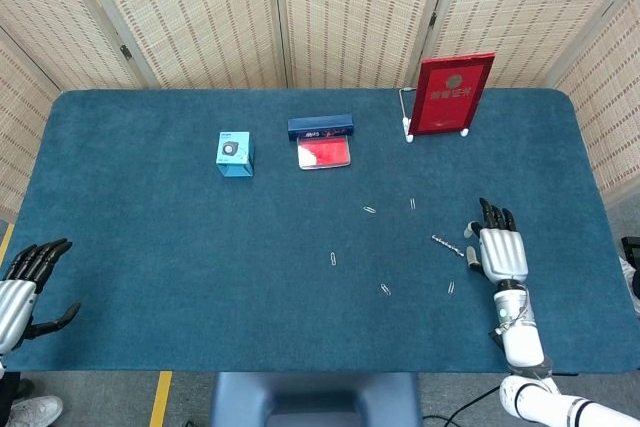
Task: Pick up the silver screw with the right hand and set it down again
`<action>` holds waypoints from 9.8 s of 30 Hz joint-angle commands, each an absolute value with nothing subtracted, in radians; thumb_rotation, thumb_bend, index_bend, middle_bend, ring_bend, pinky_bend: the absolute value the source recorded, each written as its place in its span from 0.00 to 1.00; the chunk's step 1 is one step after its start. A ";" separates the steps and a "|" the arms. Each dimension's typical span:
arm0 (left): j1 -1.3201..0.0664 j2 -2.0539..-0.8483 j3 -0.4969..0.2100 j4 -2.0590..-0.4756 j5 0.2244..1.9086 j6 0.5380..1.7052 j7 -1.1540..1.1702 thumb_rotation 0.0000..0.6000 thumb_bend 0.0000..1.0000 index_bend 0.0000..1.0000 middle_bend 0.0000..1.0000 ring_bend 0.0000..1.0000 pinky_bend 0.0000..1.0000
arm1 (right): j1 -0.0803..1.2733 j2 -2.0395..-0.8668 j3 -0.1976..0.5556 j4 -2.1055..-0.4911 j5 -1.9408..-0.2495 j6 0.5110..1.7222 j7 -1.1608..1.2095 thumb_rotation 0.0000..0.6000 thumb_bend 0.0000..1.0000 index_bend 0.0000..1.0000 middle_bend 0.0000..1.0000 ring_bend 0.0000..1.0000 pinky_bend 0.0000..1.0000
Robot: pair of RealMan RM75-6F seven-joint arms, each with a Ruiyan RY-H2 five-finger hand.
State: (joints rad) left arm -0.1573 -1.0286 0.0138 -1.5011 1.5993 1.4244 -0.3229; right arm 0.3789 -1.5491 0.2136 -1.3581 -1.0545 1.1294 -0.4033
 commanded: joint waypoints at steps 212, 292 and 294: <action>-0.187 -1.013 0.020 -1.477 1.596 1.403 -0.393 1.00 0.36 0.00 0.10 0.10 0.05 | 0.662 -1.855 0.383 -1.011 -1.050 1.121 -0.347 1.00 0.50 0.75 0.13 0.07 0.00; -0.191 -1.047 0.005 -1.487 1.522 1.338 -0.261 1.00 0.36 0.00 0.10 0.10 0.05 | 0.220 -1.644 0.165 -1.224 -1.152 1.467 -0.232 1.00 0.50 0.70 0.10 0.05 0.00; -0.190 -1.046 0.006 -1.487 1.524 1.340 -0.264 1.00 0.36 0.00 0.10 0.10 0.05 | 0.218 -1.624 0.154 -1.242 -1.161 1.438 -0.225 1.00 0.50 0.50 0.06 0.02 0.00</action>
